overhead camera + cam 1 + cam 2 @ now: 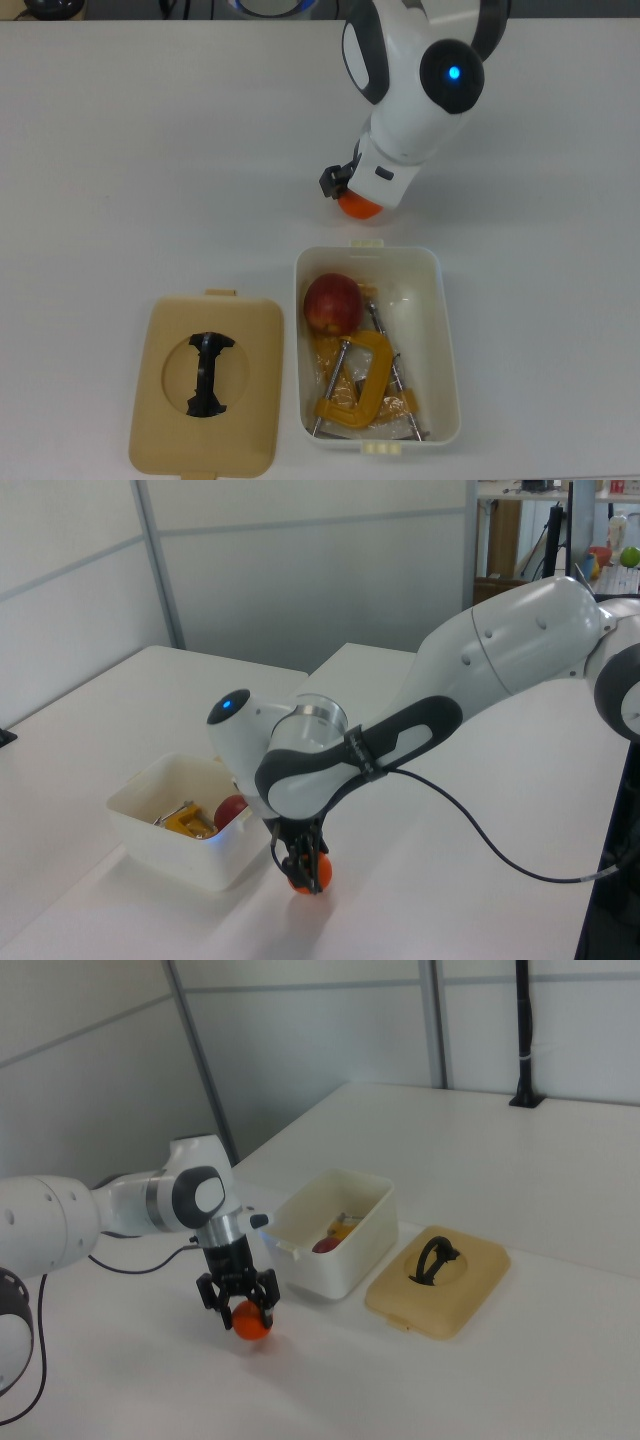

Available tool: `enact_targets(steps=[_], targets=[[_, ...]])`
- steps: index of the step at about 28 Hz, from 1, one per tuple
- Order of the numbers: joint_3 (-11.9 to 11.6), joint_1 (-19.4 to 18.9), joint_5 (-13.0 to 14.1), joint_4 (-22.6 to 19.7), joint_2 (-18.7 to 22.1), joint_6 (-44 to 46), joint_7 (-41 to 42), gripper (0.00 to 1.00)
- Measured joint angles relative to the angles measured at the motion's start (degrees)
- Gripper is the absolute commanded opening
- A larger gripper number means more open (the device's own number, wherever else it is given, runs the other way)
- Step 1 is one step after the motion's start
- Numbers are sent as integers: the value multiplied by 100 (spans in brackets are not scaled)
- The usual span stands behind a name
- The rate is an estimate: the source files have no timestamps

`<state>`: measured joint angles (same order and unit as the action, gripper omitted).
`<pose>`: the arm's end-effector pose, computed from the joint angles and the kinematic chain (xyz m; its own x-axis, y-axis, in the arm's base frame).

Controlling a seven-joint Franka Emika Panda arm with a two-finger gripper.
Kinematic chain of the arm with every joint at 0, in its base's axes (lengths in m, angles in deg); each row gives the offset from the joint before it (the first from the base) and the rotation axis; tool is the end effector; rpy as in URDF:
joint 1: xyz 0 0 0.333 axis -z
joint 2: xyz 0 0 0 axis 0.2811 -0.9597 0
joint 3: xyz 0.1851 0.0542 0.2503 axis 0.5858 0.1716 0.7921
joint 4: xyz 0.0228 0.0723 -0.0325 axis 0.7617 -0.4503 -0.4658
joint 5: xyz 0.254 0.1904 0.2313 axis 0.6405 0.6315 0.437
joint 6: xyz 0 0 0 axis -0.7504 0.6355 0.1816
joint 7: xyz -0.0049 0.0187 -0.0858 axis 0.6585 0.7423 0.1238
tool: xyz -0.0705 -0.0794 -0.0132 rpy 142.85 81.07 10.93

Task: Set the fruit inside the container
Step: 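Lift the orange and carry it over the container, then lower the orange into the container and open the gripper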

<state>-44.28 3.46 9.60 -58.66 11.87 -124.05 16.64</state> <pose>0.6233 0.1846 0.3493 0.9037 0.3588 -0.2335 0.3909 -0.9140 0.1085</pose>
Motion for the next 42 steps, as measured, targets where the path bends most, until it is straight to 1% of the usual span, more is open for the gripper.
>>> enact_targets(steps=[5, 8, 11, 13, 15, 19, 20, 21, 24, 25, 28, 34, 38, 42], targets=[[-33, 48, 9, 251, 322, 0, 0, 0], [-41, 141, 20, 487, 500, 0, 0, 0], [-47, 271, 119, 642, 582, -126, 0, 0], [-50, 403, 265, 708, 589, -623, 0, 0], [-52, 489, 342, 710, 570, -1059, 0, 0], [-58, 587, 403, 692, 380, -1950, -87, 4], [-58, 591, 403, 689, 314, -2123, -138, 6], [-58, 591, 403, 687, 244, -2292, -186, 21], [-57, 582, 403, 686, -10, -2721, -323, 75], [-57, 581, 403, 688, -66, -2786, -358, 100], [-57, 580, 400, 694, -171, -2873, -435, 100], [-57, 578, 395, 777, -128, -2827, -451, 100], [-59, 582, 391, 838, 56, -2234, -451, 100], [-130, 611, 380, 866, 409, -1240, -426, 100]])
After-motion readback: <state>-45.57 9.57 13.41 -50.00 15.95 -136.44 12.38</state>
